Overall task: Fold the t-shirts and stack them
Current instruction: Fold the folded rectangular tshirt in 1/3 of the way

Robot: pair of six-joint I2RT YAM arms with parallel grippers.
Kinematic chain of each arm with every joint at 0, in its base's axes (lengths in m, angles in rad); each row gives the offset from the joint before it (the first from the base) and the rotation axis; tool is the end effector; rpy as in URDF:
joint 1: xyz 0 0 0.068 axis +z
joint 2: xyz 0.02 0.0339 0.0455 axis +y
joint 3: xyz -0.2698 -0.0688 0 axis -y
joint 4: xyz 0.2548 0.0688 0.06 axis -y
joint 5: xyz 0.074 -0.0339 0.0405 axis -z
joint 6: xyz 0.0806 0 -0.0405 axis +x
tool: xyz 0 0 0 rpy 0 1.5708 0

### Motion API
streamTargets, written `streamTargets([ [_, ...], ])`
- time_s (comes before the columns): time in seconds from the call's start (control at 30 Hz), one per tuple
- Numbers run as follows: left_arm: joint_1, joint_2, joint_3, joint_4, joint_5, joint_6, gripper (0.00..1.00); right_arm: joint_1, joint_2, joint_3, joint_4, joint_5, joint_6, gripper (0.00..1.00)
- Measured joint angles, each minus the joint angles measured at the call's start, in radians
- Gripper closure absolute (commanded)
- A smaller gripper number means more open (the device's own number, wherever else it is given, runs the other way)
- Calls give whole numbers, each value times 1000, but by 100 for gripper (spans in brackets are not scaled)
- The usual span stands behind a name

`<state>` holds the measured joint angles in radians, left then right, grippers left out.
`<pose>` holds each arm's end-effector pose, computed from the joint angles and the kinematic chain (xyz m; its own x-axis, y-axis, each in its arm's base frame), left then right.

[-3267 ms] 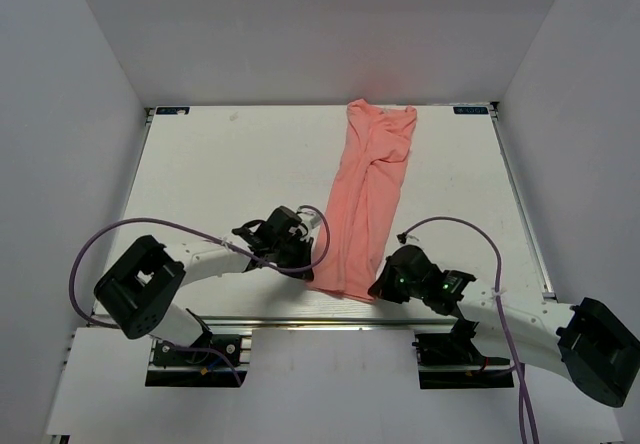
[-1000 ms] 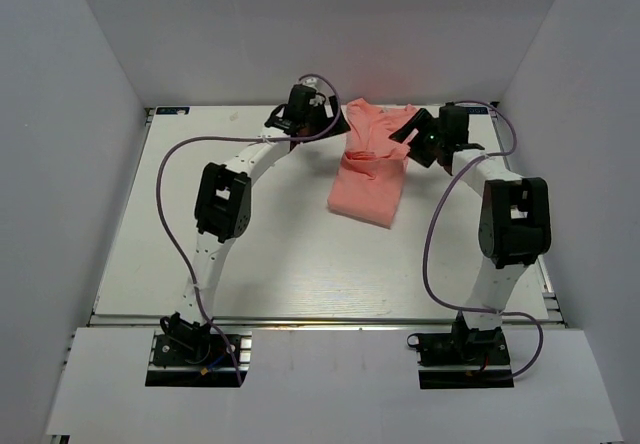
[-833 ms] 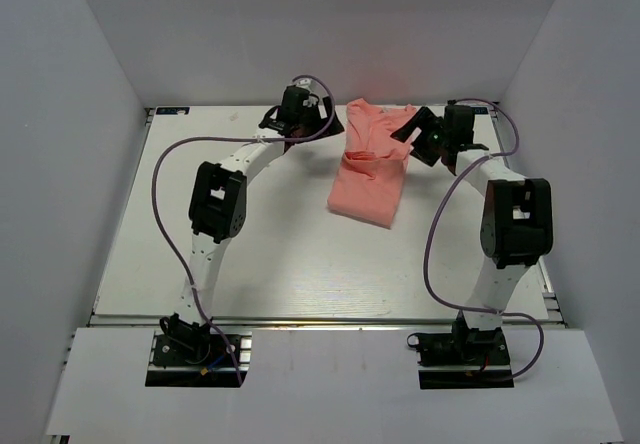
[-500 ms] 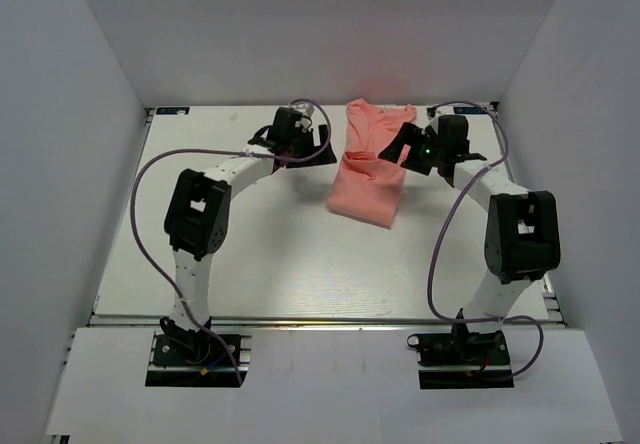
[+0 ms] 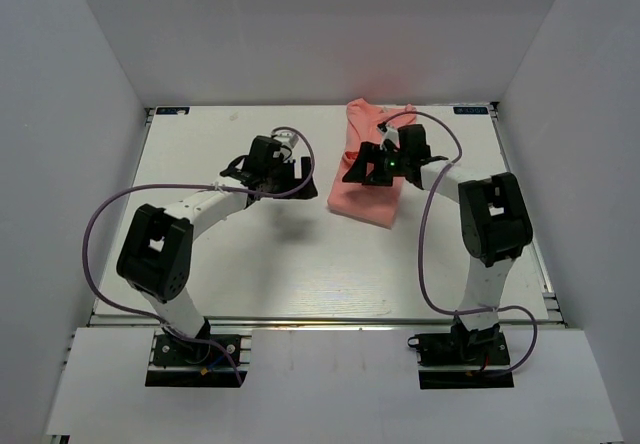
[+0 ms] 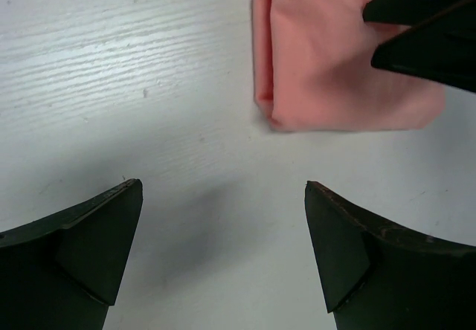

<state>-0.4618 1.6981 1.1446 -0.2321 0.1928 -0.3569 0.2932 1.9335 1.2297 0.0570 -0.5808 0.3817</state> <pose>0.3609 -0.1969 0.1899 -0.7884 0.0094 -0.6151 0.3022 0.8768 -0.3740 0.4292 0.1758 0.1614 -0.7815 0.0893 -0.6174 -0.3983 0.6902 0.6041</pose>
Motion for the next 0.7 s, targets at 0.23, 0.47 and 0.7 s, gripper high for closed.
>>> streamTargets([
  [0.23,2,-76,-84,-8,-18,29,0,21,113,130,75,13,29,10],
  [0.47,2,-76,-91,-53,-29,53,0,9,253,334,102,81,48,10],
  [0.7,2,-76,-91,-71,-37,65,0,3,346,402,91,105,60,10],
])
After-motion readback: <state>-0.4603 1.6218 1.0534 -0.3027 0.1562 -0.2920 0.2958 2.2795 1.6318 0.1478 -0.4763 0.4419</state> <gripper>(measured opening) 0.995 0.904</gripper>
